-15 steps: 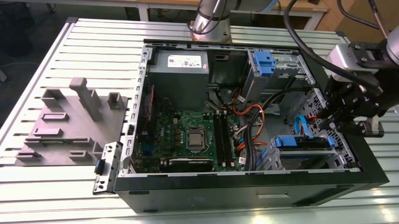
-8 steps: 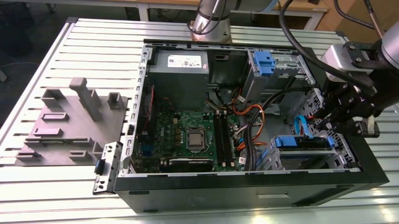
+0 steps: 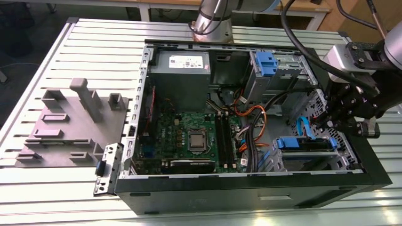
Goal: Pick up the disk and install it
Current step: 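Insert the second disk wire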
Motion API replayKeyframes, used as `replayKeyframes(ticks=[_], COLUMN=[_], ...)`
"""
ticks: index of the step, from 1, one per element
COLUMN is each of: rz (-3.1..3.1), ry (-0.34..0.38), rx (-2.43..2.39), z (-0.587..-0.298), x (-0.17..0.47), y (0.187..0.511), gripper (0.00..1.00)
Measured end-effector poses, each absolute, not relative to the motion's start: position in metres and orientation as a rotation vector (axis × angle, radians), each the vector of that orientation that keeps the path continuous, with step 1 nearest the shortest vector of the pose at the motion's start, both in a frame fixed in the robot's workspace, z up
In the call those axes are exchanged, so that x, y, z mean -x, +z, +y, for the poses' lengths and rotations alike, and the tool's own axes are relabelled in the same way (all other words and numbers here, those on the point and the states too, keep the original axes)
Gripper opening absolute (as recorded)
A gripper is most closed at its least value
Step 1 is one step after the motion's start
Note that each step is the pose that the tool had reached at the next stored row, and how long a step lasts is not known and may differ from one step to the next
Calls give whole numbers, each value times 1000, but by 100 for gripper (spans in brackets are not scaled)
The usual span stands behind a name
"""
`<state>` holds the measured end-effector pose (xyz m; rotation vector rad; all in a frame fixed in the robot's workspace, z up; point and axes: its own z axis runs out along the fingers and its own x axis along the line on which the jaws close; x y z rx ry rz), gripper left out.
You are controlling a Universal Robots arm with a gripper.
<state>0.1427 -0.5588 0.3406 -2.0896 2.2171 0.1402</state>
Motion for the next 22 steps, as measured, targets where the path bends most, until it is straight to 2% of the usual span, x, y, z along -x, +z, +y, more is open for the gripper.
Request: replayKeyframes(ticks=[22], rz=[2216], ry=[134], rx=[2089], z=[-571], x=[-133], y=[341], gripper=[17])
